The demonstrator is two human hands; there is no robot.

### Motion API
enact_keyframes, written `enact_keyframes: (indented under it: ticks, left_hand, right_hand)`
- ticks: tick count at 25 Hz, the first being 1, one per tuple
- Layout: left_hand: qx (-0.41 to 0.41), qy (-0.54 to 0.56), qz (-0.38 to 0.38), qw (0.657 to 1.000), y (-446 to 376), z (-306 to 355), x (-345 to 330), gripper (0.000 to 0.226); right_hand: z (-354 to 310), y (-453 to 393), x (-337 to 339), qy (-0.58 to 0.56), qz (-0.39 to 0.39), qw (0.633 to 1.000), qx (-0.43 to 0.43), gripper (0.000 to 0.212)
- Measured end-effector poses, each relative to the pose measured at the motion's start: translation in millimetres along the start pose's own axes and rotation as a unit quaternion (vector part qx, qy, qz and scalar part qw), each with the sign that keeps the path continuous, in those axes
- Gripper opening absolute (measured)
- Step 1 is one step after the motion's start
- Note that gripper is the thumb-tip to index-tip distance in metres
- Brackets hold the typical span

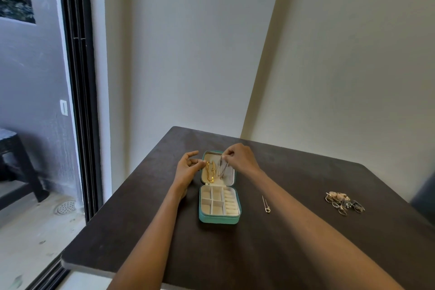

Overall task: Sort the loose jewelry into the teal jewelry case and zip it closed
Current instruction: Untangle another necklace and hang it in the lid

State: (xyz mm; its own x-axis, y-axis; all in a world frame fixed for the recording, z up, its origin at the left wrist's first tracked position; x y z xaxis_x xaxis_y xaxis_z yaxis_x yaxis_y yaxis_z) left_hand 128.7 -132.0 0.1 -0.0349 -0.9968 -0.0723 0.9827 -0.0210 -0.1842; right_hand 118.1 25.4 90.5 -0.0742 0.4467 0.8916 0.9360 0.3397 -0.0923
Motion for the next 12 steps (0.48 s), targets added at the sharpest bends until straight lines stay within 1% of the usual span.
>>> enact_keyframes:
  ticks: [3, 6, 9, 12]
  left_hand:
    - [0.001, -0.005, 0.001, 1.0, 5, 2, -1, 0.046]
    - [0.003, -0.008, 0.005, 1.0, 6, 3, -1, 0.045]
    - [0.004, -0.01, 0.003, 1.0, 6, 4, -2, 0.044]
    - [0.003, -0.008, 0.001, 1.0, 5, 3, -2, 0.044]
  right_hand:
    - [-3, 6, 6, -0.017, 0.006, 1.0, 0.014, 0.014]
    - [-3, 7, 2, -0.016, -0.01, 1.0, 0.018, 0.014]
    - [0, 6, -8, -0.008, -0.025, 1.0, 0.008, 0.013]
    - [0, 1, -18, 0.002, -0.022, 1.0, -0.003, 0.013]
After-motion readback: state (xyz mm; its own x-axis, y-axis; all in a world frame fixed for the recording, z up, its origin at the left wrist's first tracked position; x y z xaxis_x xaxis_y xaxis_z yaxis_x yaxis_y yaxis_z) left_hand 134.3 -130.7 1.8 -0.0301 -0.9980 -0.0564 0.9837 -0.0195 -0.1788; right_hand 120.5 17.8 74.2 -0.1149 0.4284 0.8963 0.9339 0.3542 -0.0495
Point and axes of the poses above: each hand's wrist, its own y-axis away from the middle knuckle, its own x-axis out of the back of the hand, z = x × y, the point moved 10 cm from there along -y, towards the middle knuckle, and after that the axes turned 13 degrees about -z, right-handed, at the moved point
